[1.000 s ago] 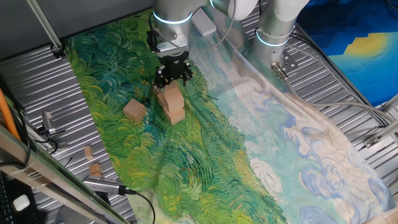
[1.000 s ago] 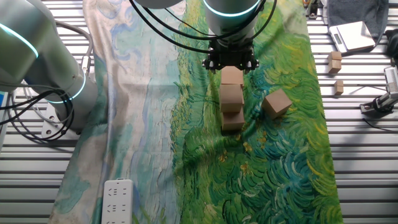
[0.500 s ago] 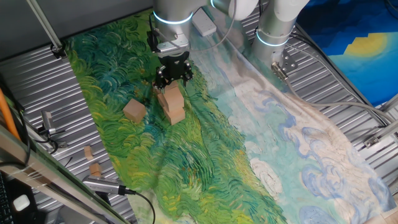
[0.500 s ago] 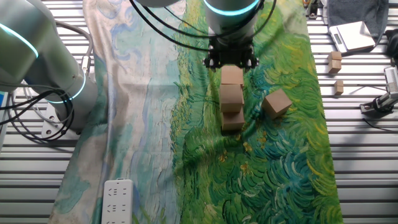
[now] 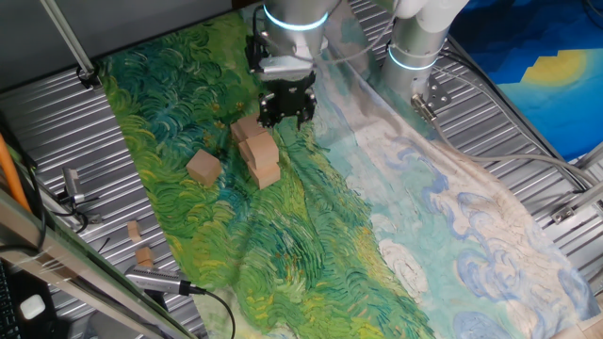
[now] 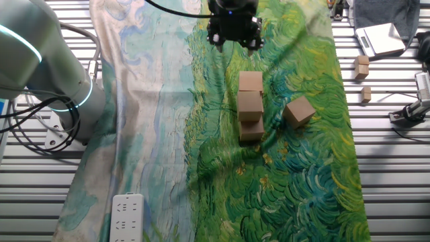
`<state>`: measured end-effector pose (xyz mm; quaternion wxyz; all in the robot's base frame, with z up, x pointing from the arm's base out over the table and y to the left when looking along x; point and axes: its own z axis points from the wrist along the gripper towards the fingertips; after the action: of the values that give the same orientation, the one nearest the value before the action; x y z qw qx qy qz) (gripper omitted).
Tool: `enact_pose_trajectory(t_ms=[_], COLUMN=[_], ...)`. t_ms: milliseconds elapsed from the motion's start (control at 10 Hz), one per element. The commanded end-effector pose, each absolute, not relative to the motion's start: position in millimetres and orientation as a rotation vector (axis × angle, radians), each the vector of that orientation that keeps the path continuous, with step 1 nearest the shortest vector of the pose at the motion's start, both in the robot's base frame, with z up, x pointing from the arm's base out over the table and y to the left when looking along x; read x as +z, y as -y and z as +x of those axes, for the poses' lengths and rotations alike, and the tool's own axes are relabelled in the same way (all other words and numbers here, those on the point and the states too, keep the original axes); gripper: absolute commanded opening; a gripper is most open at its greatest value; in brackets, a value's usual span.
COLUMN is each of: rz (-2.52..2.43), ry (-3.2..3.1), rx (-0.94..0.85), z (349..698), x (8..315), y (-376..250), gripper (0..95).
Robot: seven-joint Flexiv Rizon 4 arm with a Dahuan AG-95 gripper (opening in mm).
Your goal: Stack the blocks into a pyramid shape
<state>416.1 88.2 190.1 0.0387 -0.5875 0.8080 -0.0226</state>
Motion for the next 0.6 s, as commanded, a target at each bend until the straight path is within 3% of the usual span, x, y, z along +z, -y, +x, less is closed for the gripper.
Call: enact_pose_trajectory(t_ms=[100,600], rz=[-1.752,-1.793], ry=[-2.535,-2.513], rx=[-0.094,-0.087], z=[414.4,436.2], x=[194.3,190.4], y=[-89.5,-87.5], gripper=[0.0,0.0])
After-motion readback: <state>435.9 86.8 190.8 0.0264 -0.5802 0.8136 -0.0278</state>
